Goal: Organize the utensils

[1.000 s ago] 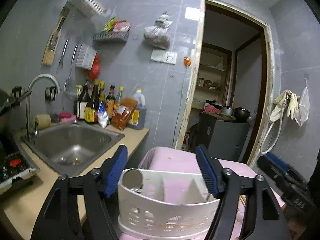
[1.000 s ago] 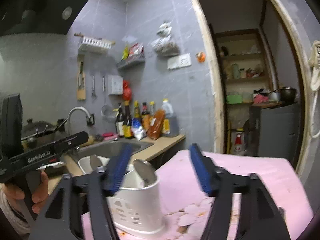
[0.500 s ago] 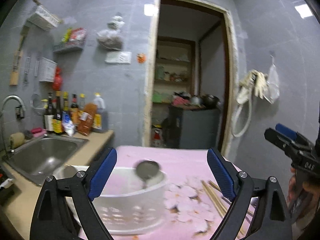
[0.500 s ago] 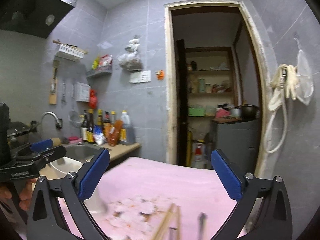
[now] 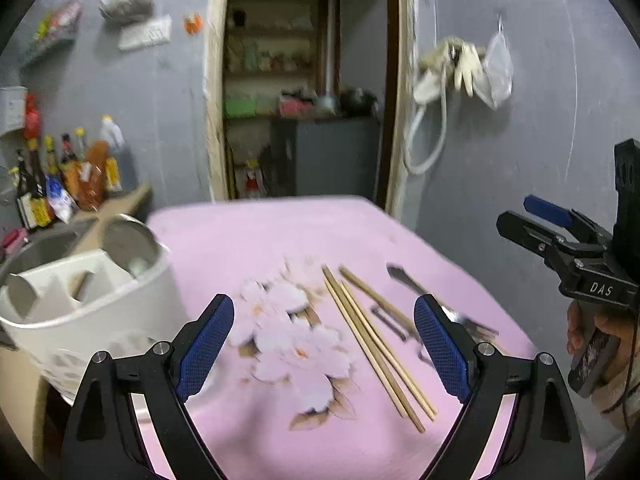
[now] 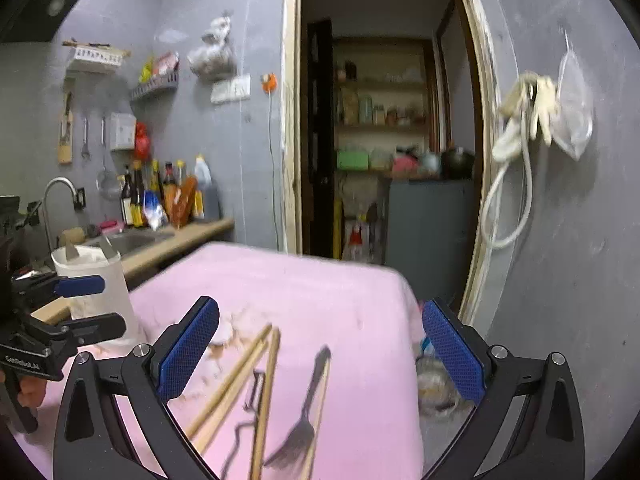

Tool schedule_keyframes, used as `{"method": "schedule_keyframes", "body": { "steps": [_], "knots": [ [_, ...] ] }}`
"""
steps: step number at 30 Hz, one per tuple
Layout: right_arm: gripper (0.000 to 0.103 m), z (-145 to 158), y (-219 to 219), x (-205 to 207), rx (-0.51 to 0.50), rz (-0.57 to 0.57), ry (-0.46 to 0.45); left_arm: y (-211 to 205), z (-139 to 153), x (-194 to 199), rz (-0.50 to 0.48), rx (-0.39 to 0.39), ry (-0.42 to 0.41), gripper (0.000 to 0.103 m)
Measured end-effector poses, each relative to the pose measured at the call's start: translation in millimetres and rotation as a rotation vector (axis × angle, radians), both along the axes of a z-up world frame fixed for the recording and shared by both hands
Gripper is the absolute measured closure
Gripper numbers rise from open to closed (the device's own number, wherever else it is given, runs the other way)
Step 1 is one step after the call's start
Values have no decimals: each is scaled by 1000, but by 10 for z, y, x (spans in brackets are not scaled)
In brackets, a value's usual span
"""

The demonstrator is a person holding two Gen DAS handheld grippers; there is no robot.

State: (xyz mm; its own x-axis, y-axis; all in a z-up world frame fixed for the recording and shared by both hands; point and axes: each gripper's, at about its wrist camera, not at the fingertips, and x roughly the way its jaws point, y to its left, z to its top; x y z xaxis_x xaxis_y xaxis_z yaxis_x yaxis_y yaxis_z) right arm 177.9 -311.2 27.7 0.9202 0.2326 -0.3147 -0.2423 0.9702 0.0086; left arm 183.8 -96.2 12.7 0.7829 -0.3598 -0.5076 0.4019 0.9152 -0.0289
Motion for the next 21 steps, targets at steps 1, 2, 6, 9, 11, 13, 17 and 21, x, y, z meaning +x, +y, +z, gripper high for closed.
{"method": "schedule_keyframes", "body": {
  "steps": [1, 2, 6, 9, 11, 13, 17, 21],
  "knots": [
    [0, -31, -23, 29, 1, -1, 19, -40, -45, 36, -7, 9, 26, 15],
    [0, -67, -45, 56, 1, -2, 40, -80, -92, 84, -13, 18, 54, 15],
    [1, -245, -146, 199, -3, -14, 146, -184, -253, 243, -32, 44, 142, 16],
    [5, -349, -201, 293, -11, -21, 214, -252, -372, 403, -45, 51, 217, 26],
    [14, -423, -225, 365, -21, -22, 271, -292, -458, 507, -56, 52, 273, 35],
    [21, -484, -235, 424, -30, -20, 315, -301, -517, 598, -63, 48, 315, 46],
    [39, -608, -187, 531, -65, 1, 394, -304, -642, 752, -74, 35, 398, 61],
    [53, -682, -126, 611, -97, 27, 440, -302, -702, 865, -76, 17, 444, 71]
  ]
}}
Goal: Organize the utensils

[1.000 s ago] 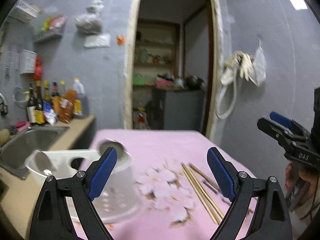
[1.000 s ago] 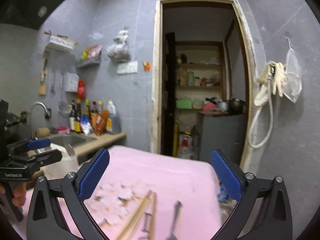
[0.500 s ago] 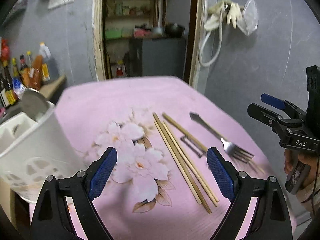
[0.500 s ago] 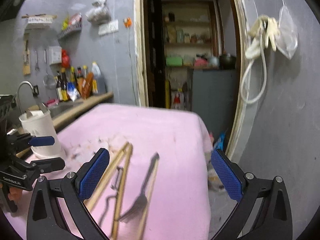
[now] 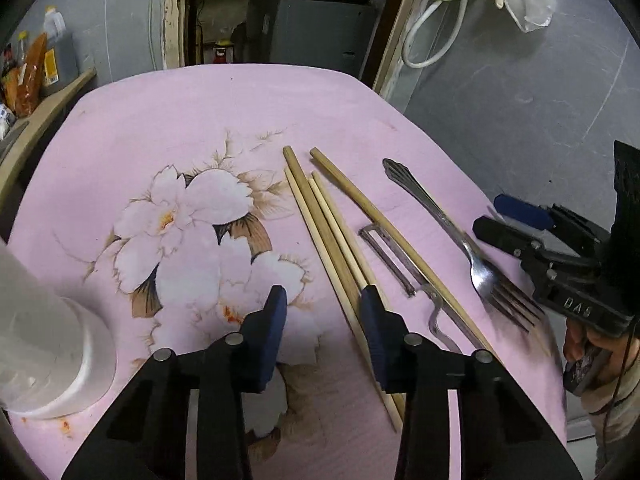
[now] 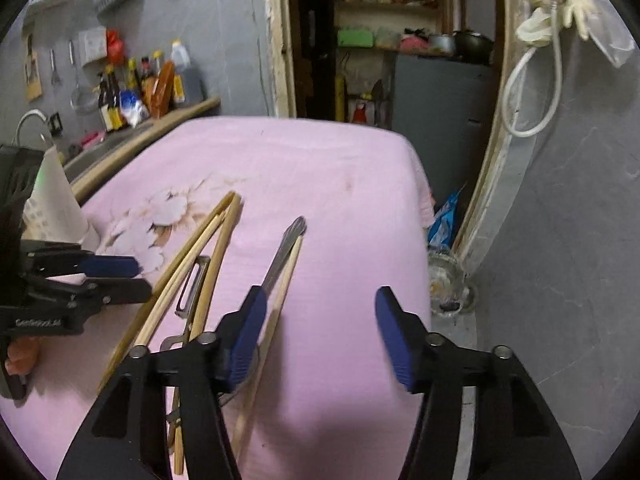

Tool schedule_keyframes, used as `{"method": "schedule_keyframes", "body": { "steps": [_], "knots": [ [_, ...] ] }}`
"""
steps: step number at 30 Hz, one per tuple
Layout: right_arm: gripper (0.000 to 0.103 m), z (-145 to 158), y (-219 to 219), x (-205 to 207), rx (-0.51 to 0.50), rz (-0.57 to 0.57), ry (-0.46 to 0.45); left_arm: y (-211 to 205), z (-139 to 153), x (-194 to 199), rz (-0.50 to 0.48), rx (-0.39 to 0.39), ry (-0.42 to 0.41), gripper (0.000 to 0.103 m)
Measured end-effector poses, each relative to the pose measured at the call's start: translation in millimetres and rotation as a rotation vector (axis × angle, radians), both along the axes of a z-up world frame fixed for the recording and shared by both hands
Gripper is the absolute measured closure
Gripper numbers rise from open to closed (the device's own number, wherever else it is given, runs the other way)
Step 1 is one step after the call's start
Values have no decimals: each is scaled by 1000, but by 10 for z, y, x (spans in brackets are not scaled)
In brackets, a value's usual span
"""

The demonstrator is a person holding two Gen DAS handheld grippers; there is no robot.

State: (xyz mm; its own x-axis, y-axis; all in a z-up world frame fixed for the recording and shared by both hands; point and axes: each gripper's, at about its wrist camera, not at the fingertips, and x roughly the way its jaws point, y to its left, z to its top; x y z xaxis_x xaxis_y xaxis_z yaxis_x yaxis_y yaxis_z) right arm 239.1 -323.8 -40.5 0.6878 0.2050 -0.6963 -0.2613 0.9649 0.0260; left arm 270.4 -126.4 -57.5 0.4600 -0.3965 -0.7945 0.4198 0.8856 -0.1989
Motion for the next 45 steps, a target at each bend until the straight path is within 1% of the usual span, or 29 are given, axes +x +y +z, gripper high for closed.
{"method": "schedule_keyframes", "body": {
  "steps": [1, 2, 3, 4, 6, 11, 14, 18, 22, 23, 24, 25, 27, 30, 33, 36, 38, 40, 42, 45],
  "knots": [
    [54, -12, 20, 16, -10, 7, 9, 2, 0, 14, -1, -4, 3, 74],
    [58, -21, 38, 29, -21, 13, 15, 9, 1, 32, 0, -9, 7, 76],
    [60, -30, 54, 41, -31, 18, 23, -7, -5, 46, 3, -12, 9, 80],
    [61, -40, 65, 72, -39, 21, 30, -10, -11, 55, 8, -13, 12, 83],
    [63, -57, 87, 97, -51, 30, 43, 19, -18, 81, 16, -25, 22, 84],
    [64, -70, 98, 146, -63, 37, 57, -11, -9, 148, 9, -35, 28, 84],
    [66, -80, 140, 188, -85, 41, 65, -59, -11, 209, 13, -47, 41, 84],
    [70, -90, 195, 283, -112, 49, 80, -46, -18, 329, 37, -67, 76, 84],
    [71, -110, 268, 400, -140, 56, 112, -43, -9, 474, 54, -95, 113, 85],
    [73, -114, 282, 441, -146, 61, 125, -32, -6, 499, 56, -101, 125, 86],
    [76, -114, 294, 485, -145, 66, 141, -21, -3, 510, 58, -99, 130, 92],
    [81, -120, 308, 508, -145, 71, 154, -23, -16, 498, 59, -72, 137, 98],
    [93, -117, 360, 537, -161, 89, 176, -7, -9, 486, 50, -75, 135, 98],
    [97, -102, 375, 577, -145, 89, 220, -23, 2, 469, 42, -74, 145, 99],
    [100, -75, 260, 626, -45, 64, 269, -10, 8, 438, 50, -80, 148, 100],
    [100, -15, 199, 557, 25, 56, 244, 30, 22, 336, 54, -84, 136, 101],
    [100, 28, 178, 445, 52, 55, 195, 61, 46, 255, 60, -84, 129, 101],
    [100, 75, 170, 320, 79, 49, 140, 115, 98, 166, 63, -103, 110, 101],
    [100, 146, 158, 177, 107, 42, 73, 160, 182, 64, 67, -123, 68, 101],
    [100, 272, 246, -103, 85, 50, -69, 221, 319, -141, 68, -137, -36, 101]
  ]
}}
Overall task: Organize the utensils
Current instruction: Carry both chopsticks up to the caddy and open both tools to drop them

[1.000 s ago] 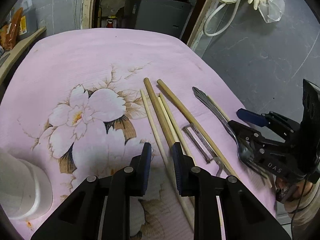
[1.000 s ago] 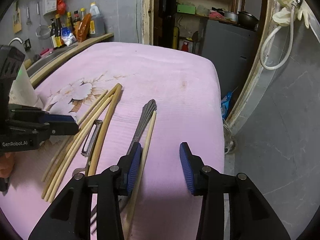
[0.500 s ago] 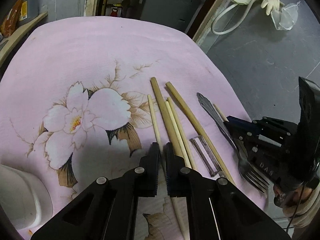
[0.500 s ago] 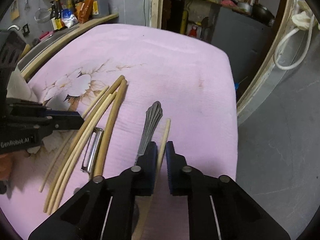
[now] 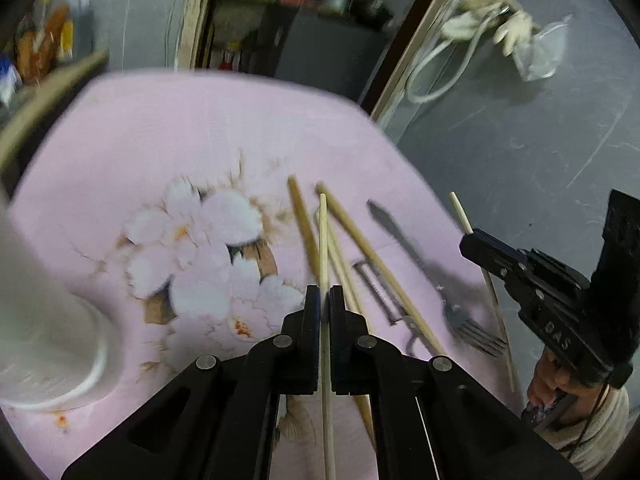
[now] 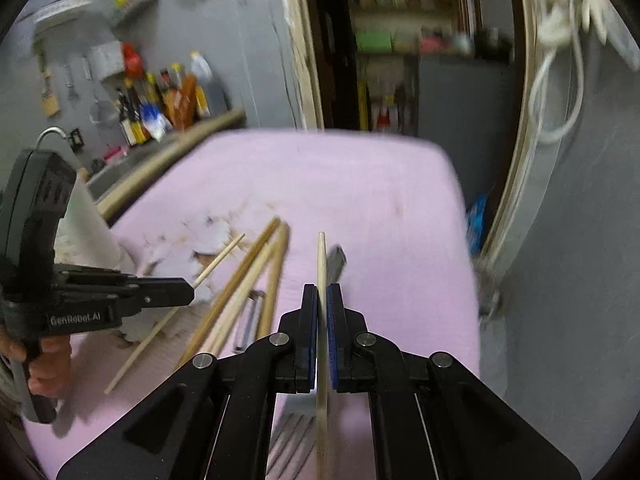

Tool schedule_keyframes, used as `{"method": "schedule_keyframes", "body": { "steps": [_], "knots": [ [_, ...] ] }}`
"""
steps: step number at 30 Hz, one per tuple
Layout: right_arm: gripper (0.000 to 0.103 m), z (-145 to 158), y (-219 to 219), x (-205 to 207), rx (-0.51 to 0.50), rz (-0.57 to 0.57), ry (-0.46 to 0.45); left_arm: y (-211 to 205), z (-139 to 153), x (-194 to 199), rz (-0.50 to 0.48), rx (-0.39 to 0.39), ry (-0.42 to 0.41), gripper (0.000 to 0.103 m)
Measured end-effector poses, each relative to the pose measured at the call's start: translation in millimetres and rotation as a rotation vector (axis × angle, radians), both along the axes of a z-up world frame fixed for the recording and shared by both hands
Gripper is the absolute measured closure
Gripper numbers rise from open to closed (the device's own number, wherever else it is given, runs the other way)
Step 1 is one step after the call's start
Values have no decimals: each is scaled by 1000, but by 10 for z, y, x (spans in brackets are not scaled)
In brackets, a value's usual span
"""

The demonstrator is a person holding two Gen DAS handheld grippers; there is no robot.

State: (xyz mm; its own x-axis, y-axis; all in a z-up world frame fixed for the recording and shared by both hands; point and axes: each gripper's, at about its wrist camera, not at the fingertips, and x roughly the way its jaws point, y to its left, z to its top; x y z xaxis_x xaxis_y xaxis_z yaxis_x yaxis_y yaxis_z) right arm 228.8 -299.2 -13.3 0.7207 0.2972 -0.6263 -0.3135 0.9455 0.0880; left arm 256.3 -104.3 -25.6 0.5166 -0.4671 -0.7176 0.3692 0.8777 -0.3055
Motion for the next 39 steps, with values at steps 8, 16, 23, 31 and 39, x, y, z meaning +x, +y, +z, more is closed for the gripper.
{"method": "schedule_keyframes", "body": {
  "steps": [8, 16, 23, 31, 39],
  "knots": [
    [100, 283, 313, -578, 61, 13, -347, 139, 483, -606, 108, -43, -384, 101],
    [100, 743, 709, -839, 172, 57, -671, 460, 927, -976, 280, -76, -678, 101],
    [100, 1125, 1122, -792, 347, 149, -796, 1246, 1305, -1046, 434, -157, -776, 101],
    [100, 1328, 1681, -462, 567, 233, -863, 2248, 1476, -982, 662, -235, -871, 101],
    [100, 1136, 1993, -157, 598, 126, -853, 2697, 1222, -867, 836, -267, -870, 101]
  ]
}}
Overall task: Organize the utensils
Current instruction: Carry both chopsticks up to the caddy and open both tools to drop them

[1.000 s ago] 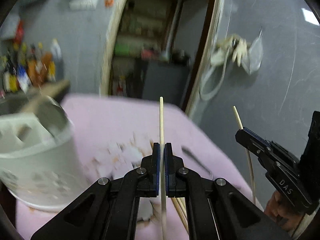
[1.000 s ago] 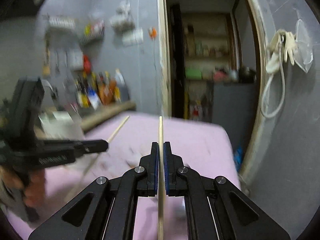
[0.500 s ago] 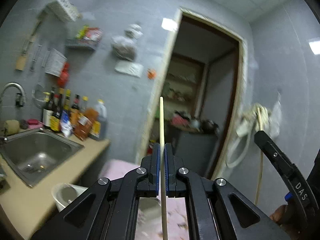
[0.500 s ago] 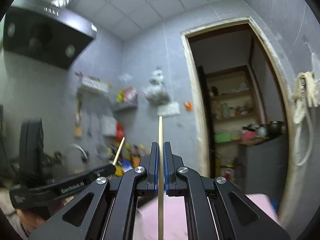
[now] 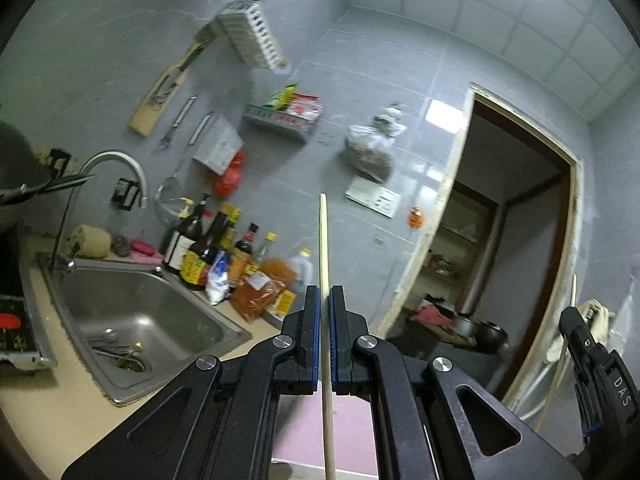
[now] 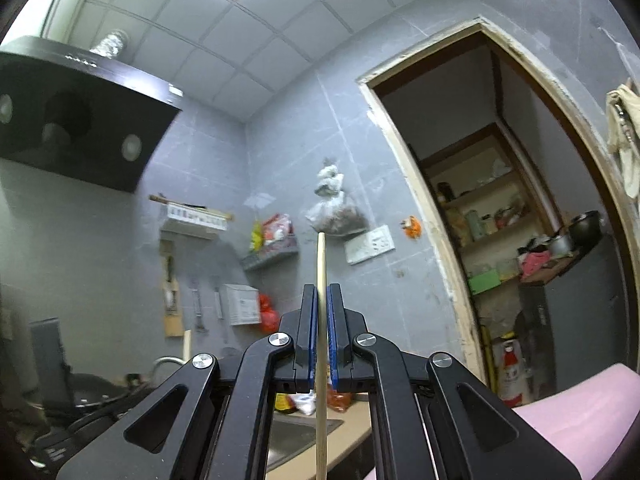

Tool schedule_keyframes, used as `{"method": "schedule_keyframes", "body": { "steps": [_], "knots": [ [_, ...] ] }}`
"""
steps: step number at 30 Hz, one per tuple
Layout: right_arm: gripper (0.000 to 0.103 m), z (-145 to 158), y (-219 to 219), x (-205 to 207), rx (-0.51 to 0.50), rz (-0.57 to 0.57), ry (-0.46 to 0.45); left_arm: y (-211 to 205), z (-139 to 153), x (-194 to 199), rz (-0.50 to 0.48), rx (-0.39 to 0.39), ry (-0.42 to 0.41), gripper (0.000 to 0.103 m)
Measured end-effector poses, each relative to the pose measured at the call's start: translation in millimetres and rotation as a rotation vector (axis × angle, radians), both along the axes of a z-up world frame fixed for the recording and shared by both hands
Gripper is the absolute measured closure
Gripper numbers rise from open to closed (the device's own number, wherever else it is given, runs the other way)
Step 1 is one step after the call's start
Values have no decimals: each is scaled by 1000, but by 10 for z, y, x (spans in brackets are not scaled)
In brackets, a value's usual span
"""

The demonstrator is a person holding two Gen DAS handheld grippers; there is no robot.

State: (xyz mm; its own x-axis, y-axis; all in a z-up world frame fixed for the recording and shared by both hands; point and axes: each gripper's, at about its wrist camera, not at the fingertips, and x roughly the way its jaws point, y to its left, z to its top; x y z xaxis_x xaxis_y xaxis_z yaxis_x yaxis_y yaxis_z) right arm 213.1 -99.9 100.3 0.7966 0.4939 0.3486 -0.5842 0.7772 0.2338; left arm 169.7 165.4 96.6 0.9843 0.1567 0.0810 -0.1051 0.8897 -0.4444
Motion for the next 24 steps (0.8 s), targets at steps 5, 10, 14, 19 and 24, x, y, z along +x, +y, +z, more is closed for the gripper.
{"method": "schedule_keyframes", "body": {
  "steps": [5, 10, 14, 19, 24],
  "knots": [
    [100, -136, 52, 80, -5, -90, 24, -52, -162, 22, 55, -25, 6, 101],
    [100, -228, 47, 169, -9, -125, 47, -128, -286, 67, 93, -14, 23, 101],
    [100, -296, 47, 236, -21, -134, 65, -145, -351, 111, 94, -11, 42, 101],
    [100, -383, 92, 269, -51, -134, 85, -190, -410, 109, 84, 9, 50, 101],
    [100, -492, 162, 206, -110, -140, 82, -328, -483, 72, 74, 74, 61, 101]
  ]
}}
